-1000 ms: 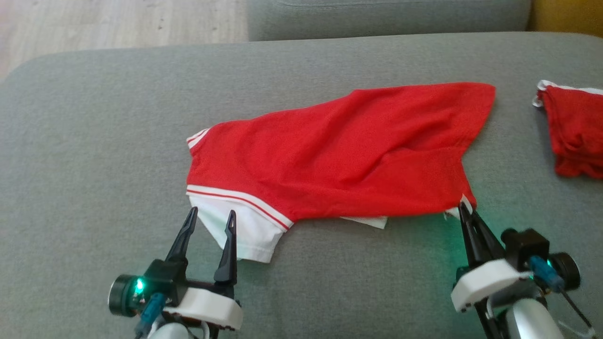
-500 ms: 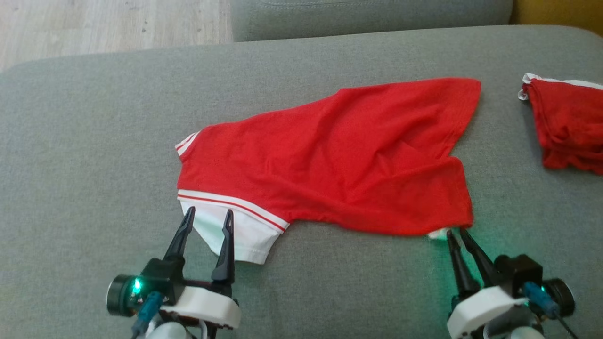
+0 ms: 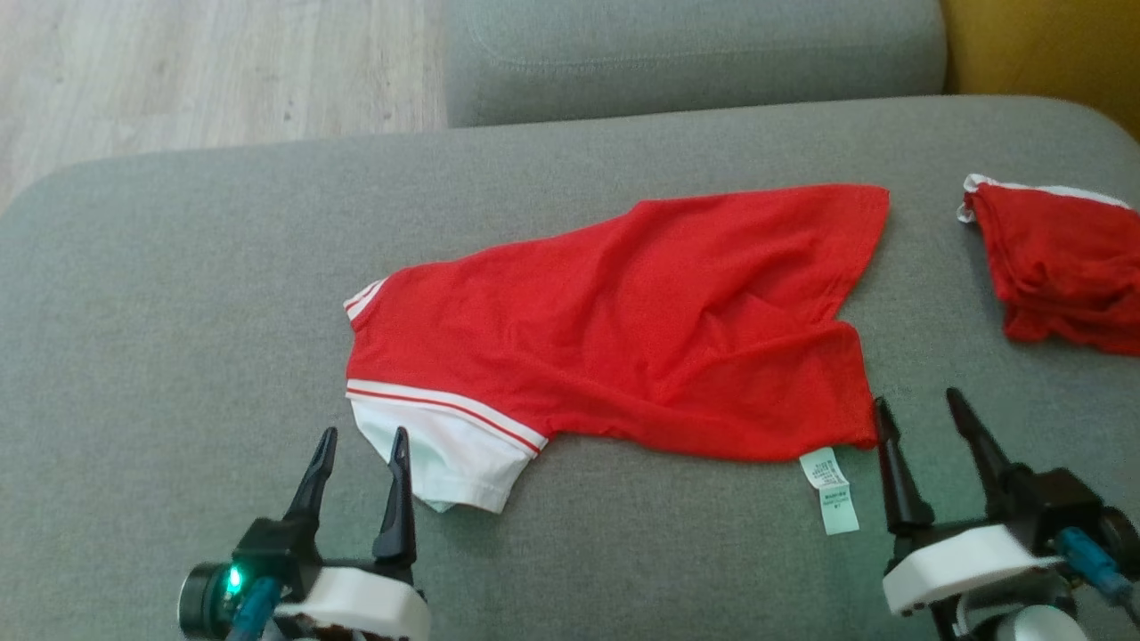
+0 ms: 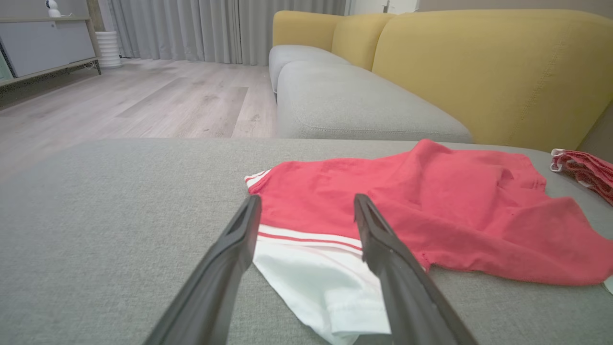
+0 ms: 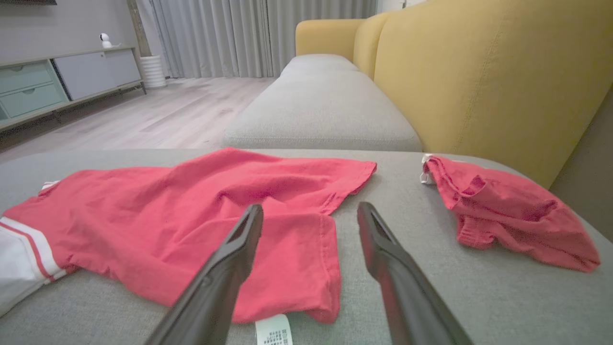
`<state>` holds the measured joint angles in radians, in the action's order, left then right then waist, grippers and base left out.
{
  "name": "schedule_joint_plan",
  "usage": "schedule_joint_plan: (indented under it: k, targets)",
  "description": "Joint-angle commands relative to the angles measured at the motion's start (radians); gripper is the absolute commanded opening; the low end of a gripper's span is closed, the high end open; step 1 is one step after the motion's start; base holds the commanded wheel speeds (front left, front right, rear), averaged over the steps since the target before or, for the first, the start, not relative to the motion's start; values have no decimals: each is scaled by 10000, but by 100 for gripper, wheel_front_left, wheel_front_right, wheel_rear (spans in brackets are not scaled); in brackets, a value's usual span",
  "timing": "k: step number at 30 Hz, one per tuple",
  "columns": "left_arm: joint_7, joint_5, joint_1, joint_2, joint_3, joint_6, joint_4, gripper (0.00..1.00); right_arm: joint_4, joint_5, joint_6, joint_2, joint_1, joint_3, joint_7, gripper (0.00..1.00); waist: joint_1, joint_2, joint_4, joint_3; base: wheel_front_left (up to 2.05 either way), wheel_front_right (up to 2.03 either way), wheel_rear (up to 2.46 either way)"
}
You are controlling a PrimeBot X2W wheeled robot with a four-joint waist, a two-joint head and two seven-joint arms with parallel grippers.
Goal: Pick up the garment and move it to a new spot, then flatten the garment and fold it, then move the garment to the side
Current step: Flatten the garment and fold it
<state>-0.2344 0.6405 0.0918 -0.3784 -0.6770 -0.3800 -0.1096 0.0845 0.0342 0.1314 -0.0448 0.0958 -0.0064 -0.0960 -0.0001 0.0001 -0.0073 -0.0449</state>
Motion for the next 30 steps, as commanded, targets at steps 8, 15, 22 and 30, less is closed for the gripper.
schedule_joint_plan:
  k: [8, 15, 22, 30]
  targets:
    - [543, 470, 218, -78, 169, 316, -826, 100, -901, 179, -7, -54, -521, 148, 169, 100, 1, -1, 30, -1, 0, 0, 0]
    - [1068, 745, 1052, 436, -79, 882, -2358, 100, -1311, 170, -7, -54, -827, 349, 238, 100, 1, -1, -201, -432, 0, 0, 0]
    - [1621, 962, 1586, 967, -358, 1222, -3534, 100, -1515, 133, -7, -54, -974, 338, 237, 100, 1, -1, -444, -729, 0, 0, 0]
    - [1804, 957, 1608, 1022, -552, 1262, -4085, 0, -1506, 132, -7, -54, -925, 182, 178, 100, 1, -1, -320, -684, 0, 0, 0]
